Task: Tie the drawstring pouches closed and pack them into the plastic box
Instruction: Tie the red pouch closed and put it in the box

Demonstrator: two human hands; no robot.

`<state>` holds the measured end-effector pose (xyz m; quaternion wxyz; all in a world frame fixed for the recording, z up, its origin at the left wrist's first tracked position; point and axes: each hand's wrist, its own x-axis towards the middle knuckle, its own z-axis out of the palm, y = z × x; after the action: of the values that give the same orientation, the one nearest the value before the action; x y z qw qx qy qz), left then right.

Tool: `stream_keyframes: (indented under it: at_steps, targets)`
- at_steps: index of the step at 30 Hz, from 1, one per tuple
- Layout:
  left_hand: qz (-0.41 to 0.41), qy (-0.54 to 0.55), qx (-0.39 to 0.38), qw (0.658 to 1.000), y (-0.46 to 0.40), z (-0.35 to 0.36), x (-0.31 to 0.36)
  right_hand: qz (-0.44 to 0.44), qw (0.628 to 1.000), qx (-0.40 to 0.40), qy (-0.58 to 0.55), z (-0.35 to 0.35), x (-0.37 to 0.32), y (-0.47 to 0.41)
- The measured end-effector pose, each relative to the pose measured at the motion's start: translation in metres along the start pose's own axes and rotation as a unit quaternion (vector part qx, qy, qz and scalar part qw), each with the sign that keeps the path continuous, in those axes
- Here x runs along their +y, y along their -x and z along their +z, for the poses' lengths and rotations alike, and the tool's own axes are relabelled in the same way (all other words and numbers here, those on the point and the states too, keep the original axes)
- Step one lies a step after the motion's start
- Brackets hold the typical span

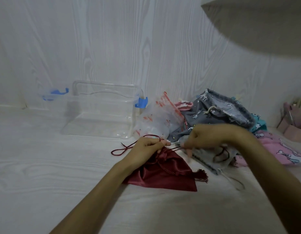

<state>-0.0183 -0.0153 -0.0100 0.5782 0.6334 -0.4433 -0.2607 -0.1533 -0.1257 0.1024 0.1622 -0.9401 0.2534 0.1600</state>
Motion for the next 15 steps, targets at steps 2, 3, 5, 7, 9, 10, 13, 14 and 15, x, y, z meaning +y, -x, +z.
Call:
stream_keyframes:
  at_steps: [2, 3, 5, 7, 9, 10, 13, 14, 15]
  targets:
    - [-0.007, -0.003, -0.041, 0.999, 0.003, 0.004, 0.005, -0.039, 0.999, 0.019, -0.015, -0.013, -0.012, -0.001]
    - [-0.017, 0.000, -0.060, 0.998, 0.003, 0.006, 0.006, -0.062, 0.998, 0.026, -0.021, -0.019, -0.021, -0.004]
    - [-0.038, -0.015, -0.091, 0.995, 0.005, 0.010, 0.010, -0.091, 0.995, 0.033, 0.001, -0.027, -0.042, -0.016]
    - [-0.032, -0.016, -0.110, 0.993, 0.005, 0.011, 0.008, -0.107, 0.991, 0.045, 0.067, -0.032, -0.065, -0.029]
    - [-0.006, -0.059, -0.112, 0.992, 0.007, 0.011, 0.005, -0.132, 0.984, 0.045, 0.115, -0.030, -0.089, -0.038]
    - [0.005, -0.081, -0.104, 0.991, 0.007, 0.012, 0.003, -0.152, 0.980, 0.036, 0.121, -0.028, -0.098, -0.042]
    - [0.000, -0.078, -0.054, 0.995, 0.007, 0.016, 0.003, -0.209, 0.974, 0.007, 0.090, -0.019, -0.123, -0.046]
    - [-0.004, -0.078, -0.052, 0.996, 0.006, 0.015, 0.001, -0.218, 0.974, 0.008, 0.056, -0.018, -0.126, -0.046]
    - [-0.001, -0.070, -0.061, 0.996, 0.007, 0.016, 0.001, -0.220, 0.975, 0.022, 0.010, -0.019, -0.126, -0.047]
